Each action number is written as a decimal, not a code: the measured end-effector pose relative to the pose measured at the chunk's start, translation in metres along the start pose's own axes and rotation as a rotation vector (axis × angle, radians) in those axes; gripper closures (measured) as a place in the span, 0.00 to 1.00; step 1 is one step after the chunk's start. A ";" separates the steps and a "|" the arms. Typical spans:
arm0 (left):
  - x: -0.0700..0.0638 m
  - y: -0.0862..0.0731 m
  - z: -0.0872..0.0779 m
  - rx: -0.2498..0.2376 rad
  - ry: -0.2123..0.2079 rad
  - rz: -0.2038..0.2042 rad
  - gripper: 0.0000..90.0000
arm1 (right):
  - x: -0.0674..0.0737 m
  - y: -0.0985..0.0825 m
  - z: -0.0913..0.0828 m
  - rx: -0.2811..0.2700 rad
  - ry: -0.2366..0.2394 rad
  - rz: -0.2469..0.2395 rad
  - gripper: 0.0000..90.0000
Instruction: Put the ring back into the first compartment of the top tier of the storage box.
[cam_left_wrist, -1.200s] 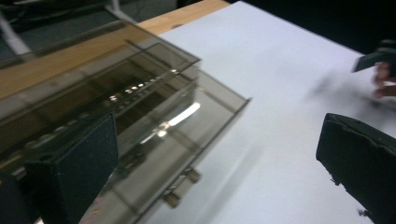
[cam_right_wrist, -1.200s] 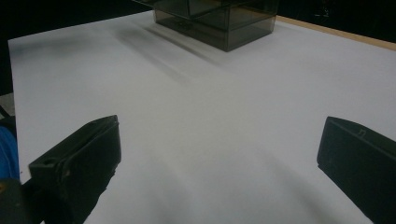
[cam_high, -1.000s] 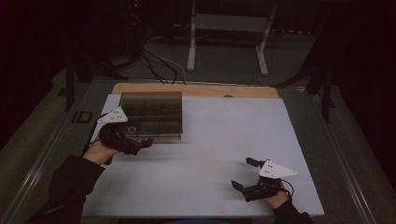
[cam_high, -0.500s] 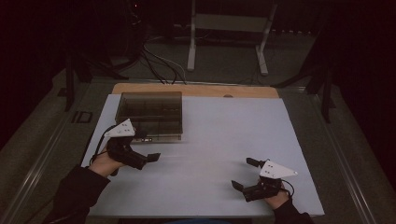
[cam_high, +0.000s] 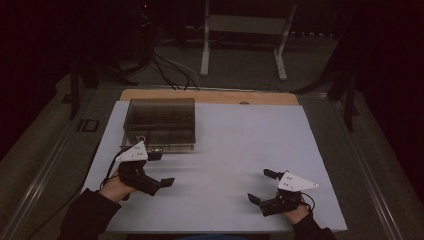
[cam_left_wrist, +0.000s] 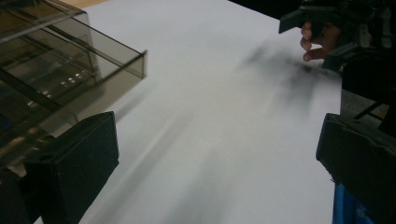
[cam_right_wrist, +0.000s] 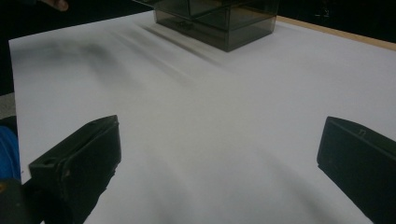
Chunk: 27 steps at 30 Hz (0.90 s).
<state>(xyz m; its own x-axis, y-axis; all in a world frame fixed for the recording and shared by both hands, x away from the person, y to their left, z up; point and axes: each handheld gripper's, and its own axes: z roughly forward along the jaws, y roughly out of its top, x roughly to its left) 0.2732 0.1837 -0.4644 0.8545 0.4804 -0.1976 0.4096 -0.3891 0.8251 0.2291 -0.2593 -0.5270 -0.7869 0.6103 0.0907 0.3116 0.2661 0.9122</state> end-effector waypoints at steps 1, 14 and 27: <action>0.000 -0.003 0.001 -0.005 0.000 0.000 0.01 | 0.000 0.000 0.000 0.002 0.002 0.000 0.00; -0.003 -0.044 0.017 0.047 -0.025 -0.023 0.01 | 0.000 0.000 0.000 0.004 0.002 0.000 0.00; -0.003 -0.075 0.003 0.084 0.069 -0.040 0.01 | 0.000 0.000 0.001 0.007 0.002 -0.003 0.00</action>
<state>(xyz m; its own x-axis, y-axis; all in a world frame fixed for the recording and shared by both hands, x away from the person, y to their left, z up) 0.2410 0.2088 -0.5277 0.8138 0.5492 -0.1902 0.4712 -0.4318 0.7691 0.2290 -0.2586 -0.5275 -0.7886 0.6084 0.0891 0.3132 0.2726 0.9097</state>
